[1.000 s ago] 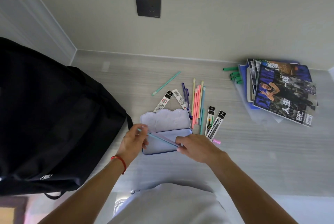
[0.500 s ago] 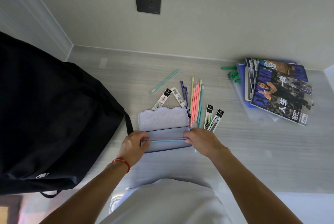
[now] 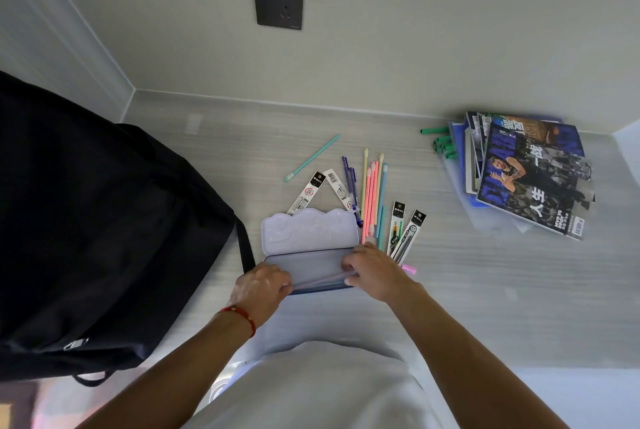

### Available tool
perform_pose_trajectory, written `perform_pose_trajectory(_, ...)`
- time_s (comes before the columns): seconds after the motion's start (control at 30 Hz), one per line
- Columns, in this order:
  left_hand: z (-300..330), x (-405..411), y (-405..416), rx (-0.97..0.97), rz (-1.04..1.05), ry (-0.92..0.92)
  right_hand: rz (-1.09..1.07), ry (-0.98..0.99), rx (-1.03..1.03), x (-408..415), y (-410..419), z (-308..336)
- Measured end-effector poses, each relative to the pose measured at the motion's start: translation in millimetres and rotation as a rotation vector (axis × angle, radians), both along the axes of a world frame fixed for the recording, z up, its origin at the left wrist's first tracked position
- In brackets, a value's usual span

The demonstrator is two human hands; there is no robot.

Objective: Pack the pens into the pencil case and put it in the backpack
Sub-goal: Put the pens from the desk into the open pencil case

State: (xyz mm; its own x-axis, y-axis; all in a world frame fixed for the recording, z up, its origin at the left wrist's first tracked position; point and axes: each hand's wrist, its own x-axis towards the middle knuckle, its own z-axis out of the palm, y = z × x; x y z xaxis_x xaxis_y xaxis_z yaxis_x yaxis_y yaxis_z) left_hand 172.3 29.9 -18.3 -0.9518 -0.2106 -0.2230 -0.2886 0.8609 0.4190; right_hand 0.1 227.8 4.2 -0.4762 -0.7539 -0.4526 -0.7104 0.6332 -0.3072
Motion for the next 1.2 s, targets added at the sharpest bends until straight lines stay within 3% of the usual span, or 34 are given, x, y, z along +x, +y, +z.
perform_pose_trajectory(0.2,0,-5,-4,-0.045,-0.055,-0.046,-0.103,0.002,-0.164,5,12,-2)
perform_pose_trajectory(0.6,1,-10,-9,-0.136,-0.132,-0.081,-0.181,0.002,-0.277,15,20,-11)
perform_pose_trajectory(0.73,2,-9,-9,-0.114,-0.144,-0.085,-0.481,0.082,-0.391,13,25,-12)
perform_pose_trajectory(0.87,3,-10,-9,-0.114,-0.126,-0.097,-0.786,0.137,-0.134,-7,26,-10)
perform_pose_trajectory(1.0,4,-9,-7,-0.131,-0.124,-0.079,-0.781,0.125,0.112,-9,23,-13)
perform_pose_trajectory(1.1,7,-8,-6,-0.101,-0.070,-0.048,-0.830,0.059,0.106,-7,21,-16)
perform_pose_trajectory(1.2,10,-7,-5,-0.042,-0.014,0.020,-0.960,-0.019,-0.044,-9,23,-14)
